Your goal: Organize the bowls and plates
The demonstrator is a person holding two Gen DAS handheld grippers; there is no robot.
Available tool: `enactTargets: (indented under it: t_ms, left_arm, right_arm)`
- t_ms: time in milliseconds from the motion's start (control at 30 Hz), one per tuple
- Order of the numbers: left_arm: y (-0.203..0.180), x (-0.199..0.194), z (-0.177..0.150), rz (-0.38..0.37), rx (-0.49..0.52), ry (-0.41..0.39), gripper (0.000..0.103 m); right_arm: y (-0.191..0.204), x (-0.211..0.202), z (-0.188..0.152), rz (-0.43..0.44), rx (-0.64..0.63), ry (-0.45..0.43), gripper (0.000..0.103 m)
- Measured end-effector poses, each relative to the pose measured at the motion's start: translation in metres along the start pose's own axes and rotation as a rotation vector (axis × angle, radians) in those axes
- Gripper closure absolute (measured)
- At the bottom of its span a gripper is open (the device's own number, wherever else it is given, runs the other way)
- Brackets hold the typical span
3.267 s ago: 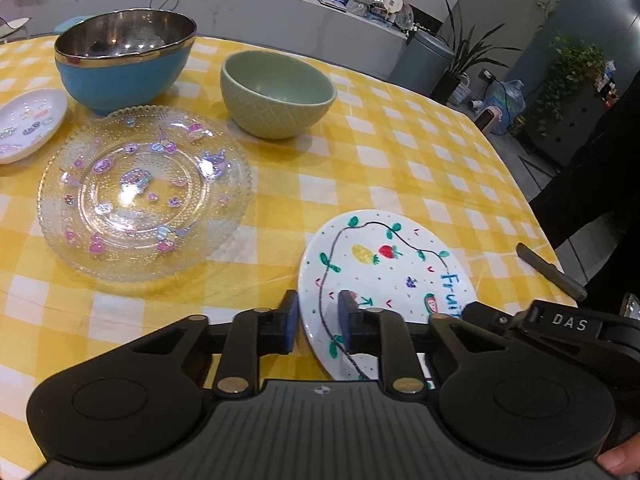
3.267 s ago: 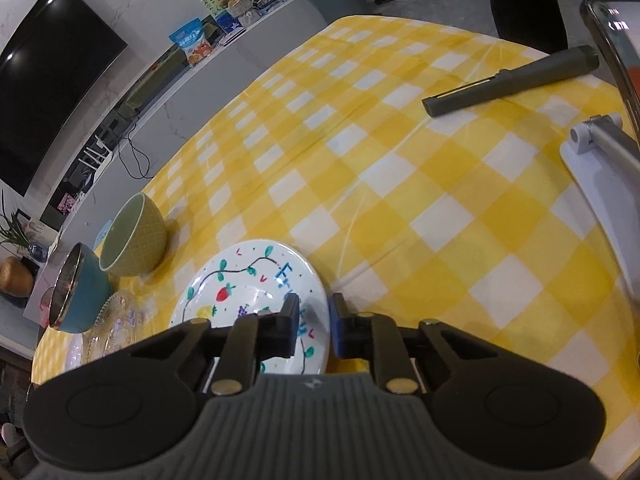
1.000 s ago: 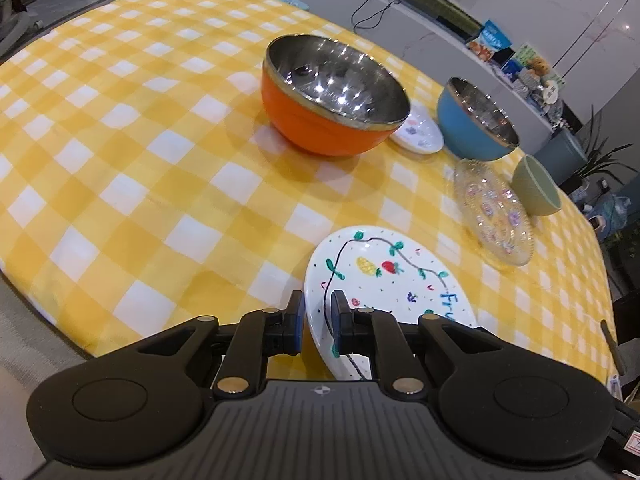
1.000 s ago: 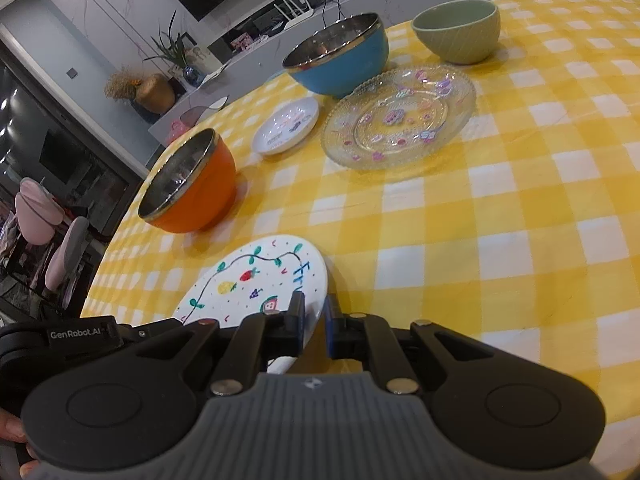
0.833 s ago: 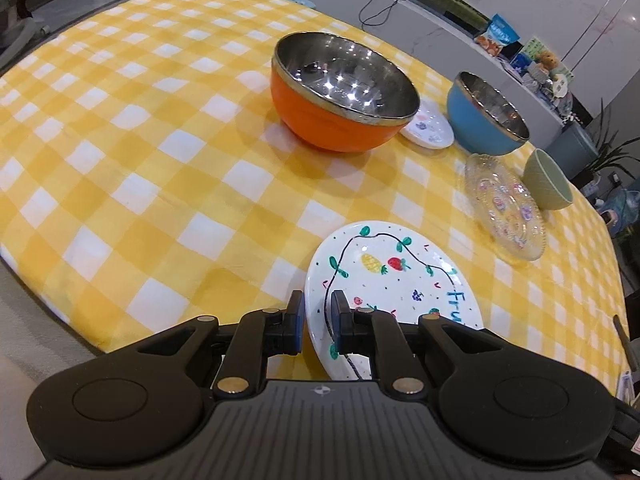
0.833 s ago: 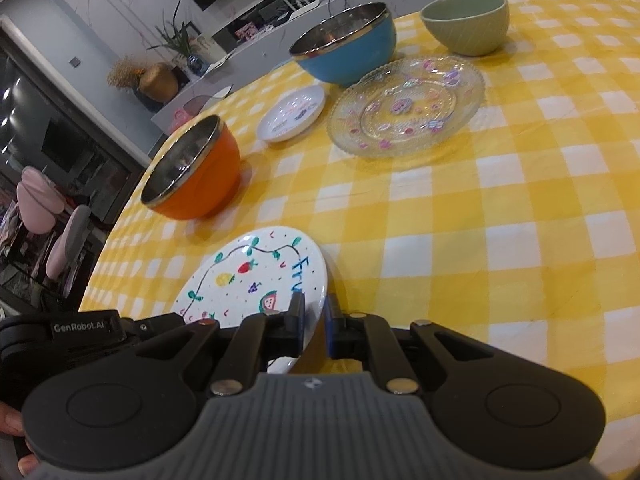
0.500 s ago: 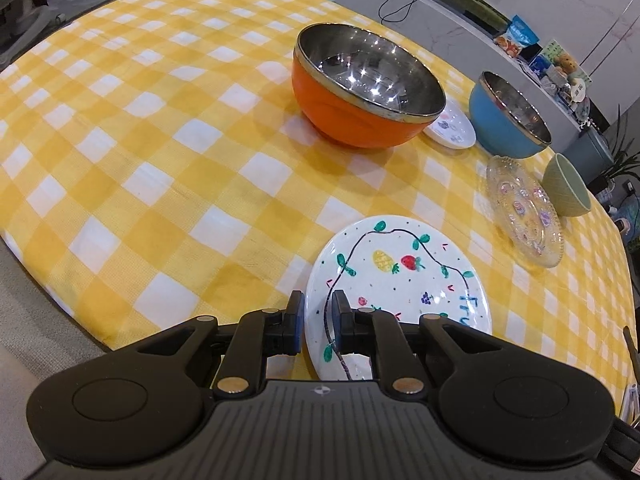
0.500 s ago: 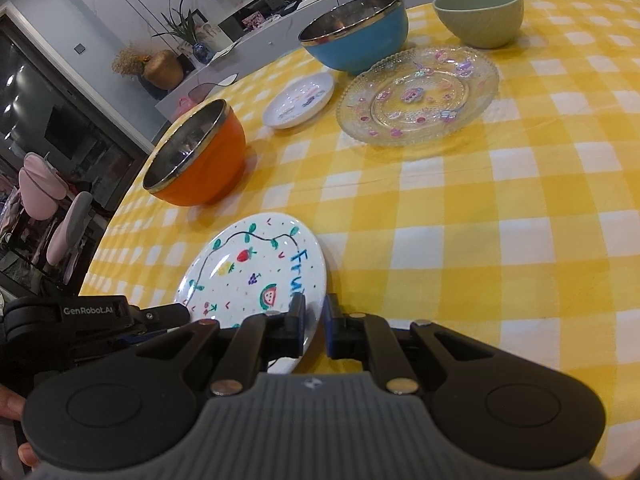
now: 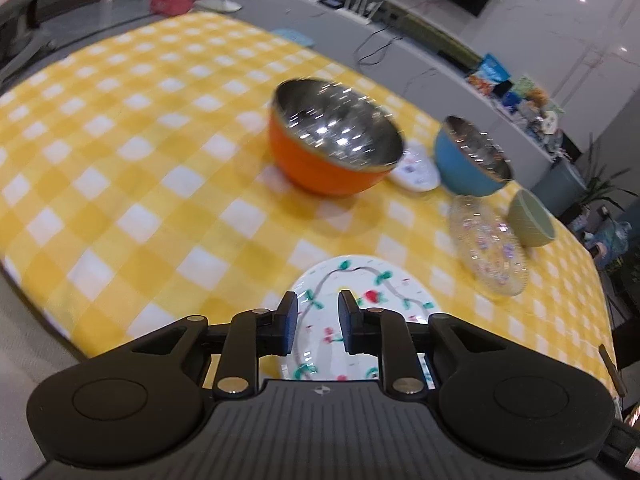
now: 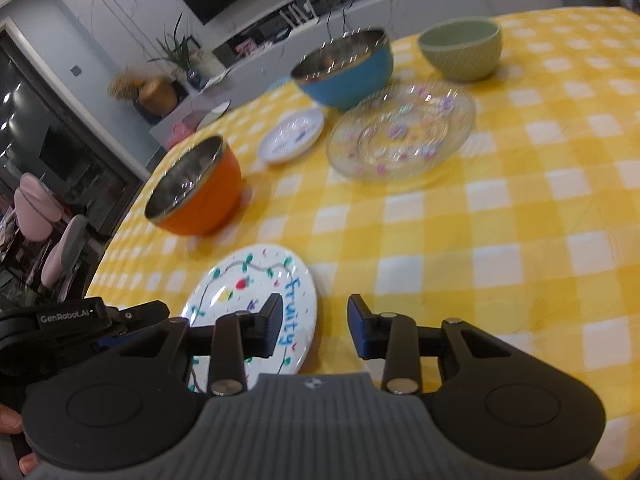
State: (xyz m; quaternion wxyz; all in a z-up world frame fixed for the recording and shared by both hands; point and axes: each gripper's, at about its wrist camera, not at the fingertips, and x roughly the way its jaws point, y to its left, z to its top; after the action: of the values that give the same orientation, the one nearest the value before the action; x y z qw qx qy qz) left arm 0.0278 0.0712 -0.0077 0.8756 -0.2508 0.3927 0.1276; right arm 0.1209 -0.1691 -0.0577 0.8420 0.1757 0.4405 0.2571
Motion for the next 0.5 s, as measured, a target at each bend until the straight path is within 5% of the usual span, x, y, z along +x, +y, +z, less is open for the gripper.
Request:
enactTargets:
  t_ms: [500]
  left_arm:
    - [-0.089, 0.012, 0.018, -0.165, 0.128, -0.065, 0.064]
  right_arm:
    - [-0.042, -0.022, 0.078, -0.137, -0.026, -0.165, 0.056]
